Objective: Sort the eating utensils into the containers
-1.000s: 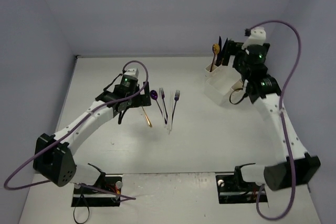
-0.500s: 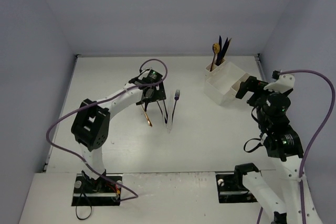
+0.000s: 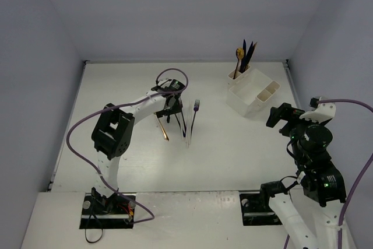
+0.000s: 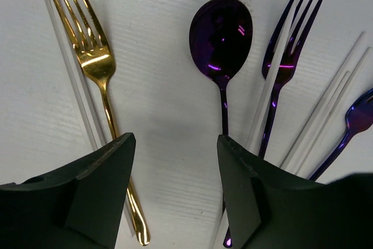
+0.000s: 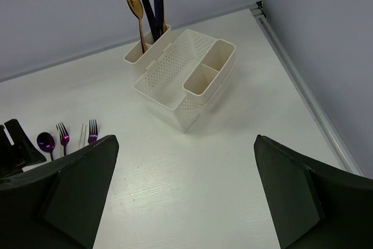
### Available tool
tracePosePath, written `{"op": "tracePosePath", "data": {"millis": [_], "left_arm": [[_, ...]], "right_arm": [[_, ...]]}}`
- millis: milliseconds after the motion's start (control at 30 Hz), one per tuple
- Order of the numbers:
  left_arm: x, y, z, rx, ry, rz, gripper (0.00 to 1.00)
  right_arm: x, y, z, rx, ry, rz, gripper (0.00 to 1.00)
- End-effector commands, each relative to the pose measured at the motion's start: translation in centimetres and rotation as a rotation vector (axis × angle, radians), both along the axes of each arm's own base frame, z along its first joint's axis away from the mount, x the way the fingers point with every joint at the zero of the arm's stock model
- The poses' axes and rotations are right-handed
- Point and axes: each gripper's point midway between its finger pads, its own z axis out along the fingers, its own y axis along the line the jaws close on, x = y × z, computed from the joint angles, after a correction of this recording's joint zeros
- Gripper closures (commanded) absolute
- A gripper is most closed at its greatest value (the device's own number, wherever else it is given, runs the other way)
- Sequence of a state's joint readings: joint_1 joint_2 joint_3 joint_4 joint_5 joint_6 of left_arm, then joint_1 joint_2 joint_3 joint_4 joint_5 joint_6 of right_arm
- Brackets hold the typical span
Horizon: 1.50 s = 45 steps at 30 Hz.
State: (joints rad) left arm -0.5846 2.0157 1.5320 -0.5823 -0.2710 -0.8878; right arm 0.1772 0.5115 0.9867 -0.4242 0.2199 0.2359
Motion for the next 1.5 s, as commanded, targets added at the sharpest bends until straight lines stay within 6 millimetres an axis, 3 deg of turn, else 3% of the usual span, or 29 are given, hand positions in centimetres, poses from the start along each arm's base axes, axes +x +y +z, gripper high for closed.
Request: {"op": "tracePosePath", "data": {"millis": [0, 367, 567, 833, 1000, 1133, 1233, 1400, 1467], "left_arm": [[1.5, -1.4, 2.6, -0.027, -0.079, 0.035, 0.48], [1.9, -2.0, -0.1, -0.013, -0.021, 0.082, 0.54], [1.6, -1.6, -1.0, 0.014, 0.007, 0.100, 0.77], [1.8, 0.3, -0.4, 0.121, -0.016, 0.061, 0.97], [3.1, 1.6, 0.9, 0.197, -0.052, 0.017, 1.00], [4.0, 2.0, 3.0, 0.247, -0.096, -0.044, 1.00], [4.6, 1.8, 6.6, 0.259, -0.161, -0.099, 1.00], [3.8, -0.8, 13.0, 0.241, -0.290, -0.241, 1.00], [2.5, -3.5, 15.8, 0.187, -0.354, -0.352, 1.00]], "right_arm": [[0.1, 0.4, 1.5, 0.016, -0.048, 0.020, 0.00], [-0.2, 1.5, 1.5, 0.040, -0.049, 0.069, 0.00], [-0.3, 1.5, 1.6, 0.042, -0.049, 0.072, 0.00], [-0.3, 1.7, 1.4, 0.053, -0.045, 0.078, 0.00], [-0.2, 2.0, 1.1, 0.066, -0.035, 0.089, 0.00], [-0.1, 2.1, 1.0, 0.067, -0.029, 0.095, 0.00], [0.2, 2.9, 1.0, 0.053, -0.012, 0.139, 0.00], [1.5, 4.8, 1.6, 0.049, 0.023, 0.236, 0.00], [2.3, 6.9, 2.0, 0.061, 0.048, 0.343, 0.00]]}}
